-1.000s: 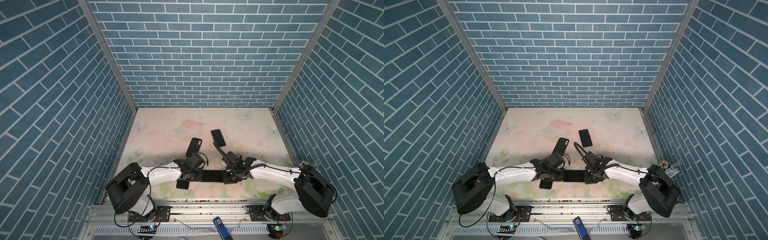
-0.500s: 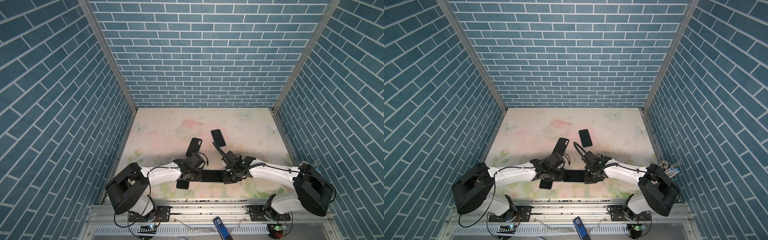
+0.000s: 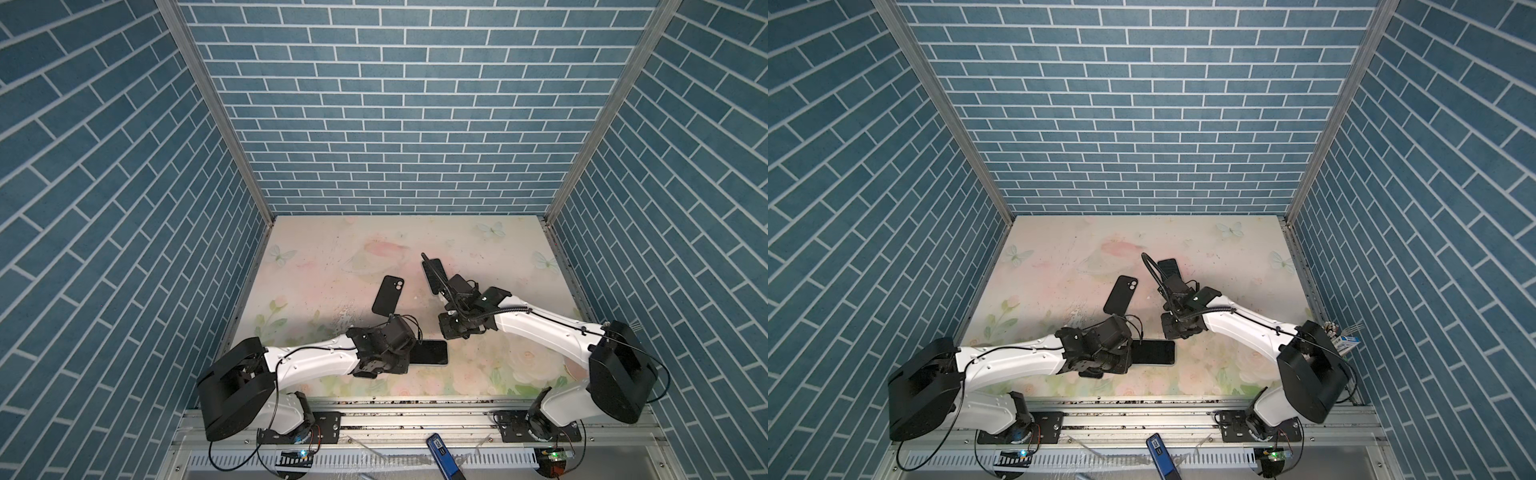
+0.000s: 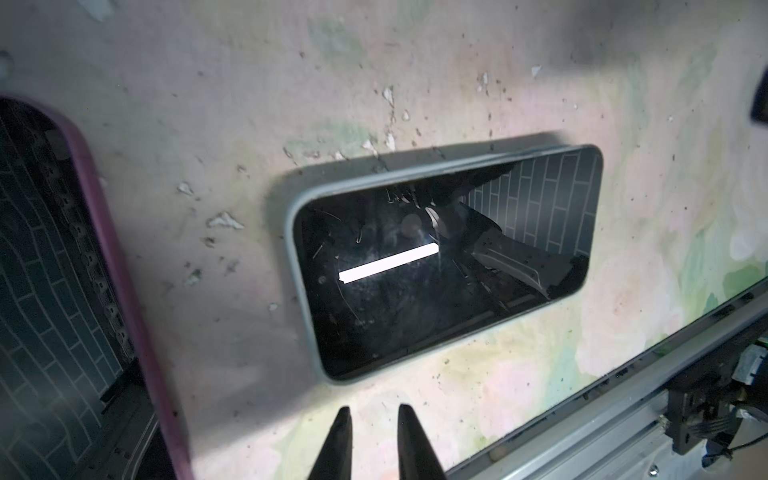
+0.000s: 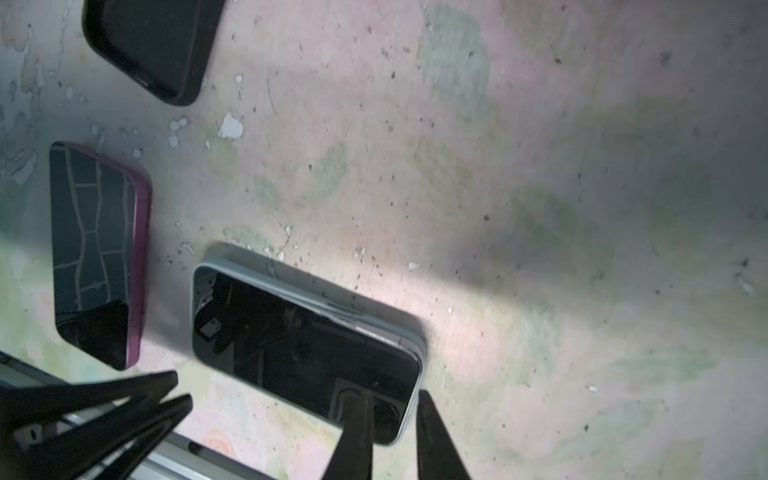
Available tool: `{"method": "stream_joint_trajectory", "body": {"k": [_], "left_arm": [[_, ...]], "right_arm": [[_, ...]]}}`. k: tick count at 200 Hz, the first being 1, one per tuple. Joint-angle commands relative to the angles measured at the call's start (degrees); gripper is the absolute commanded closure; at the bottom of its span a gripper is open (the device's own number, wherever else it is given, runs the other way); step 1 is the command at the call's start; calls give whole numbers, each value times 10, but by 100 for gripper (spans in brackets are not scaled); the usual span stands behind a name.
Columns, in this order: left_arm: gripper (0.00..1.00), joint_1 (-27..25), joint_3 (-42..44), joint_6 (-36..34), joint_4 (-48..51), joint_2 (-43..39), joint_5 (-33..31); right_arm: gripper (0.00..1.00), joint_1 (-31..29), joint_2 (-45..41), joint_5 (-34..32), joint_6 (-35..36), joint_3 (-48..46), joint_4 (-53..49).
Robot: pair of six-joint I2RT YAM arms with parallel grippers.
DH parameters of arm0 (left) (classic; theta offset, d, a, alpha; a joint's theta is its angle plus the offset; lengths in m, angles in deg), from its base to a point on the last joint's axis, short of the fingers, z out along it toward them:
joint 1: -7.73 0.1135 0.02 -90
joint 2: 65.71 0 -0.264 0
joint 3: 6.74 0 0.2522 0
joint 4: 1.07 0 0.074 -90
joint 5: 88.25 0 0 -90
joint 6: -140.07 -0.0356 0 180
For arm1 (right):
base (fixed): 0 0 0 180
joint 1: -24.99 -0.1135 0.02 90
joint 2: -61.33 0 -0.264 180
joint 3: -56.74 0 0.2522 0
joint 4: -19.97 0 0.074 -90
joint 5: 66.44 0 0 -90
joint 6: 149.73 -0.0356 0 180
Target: Put the phone into the phone case
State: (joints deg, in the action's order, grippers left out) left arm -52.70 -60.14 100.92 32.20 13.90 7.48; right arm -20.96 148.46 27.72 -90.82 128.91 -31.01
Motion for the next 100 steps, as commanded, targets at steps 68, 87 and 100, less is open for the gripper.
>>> {"method": "stream_joint_trajectory", "body": {"k": [68, 87, 100], "left_arm": [[77, -55, 33, 61, -103, 88, -7], [77, -54, 27, 57, -105, 100, -5], [76, -50, 21, 52, -104, 110, -3]], "right_arm": [[82, 35, 118, 93, 45, 37, 10], [83, 34, 109, 102, 38, 17, 22], [83, 34, 105, 110, 33, 3, 30]]}}
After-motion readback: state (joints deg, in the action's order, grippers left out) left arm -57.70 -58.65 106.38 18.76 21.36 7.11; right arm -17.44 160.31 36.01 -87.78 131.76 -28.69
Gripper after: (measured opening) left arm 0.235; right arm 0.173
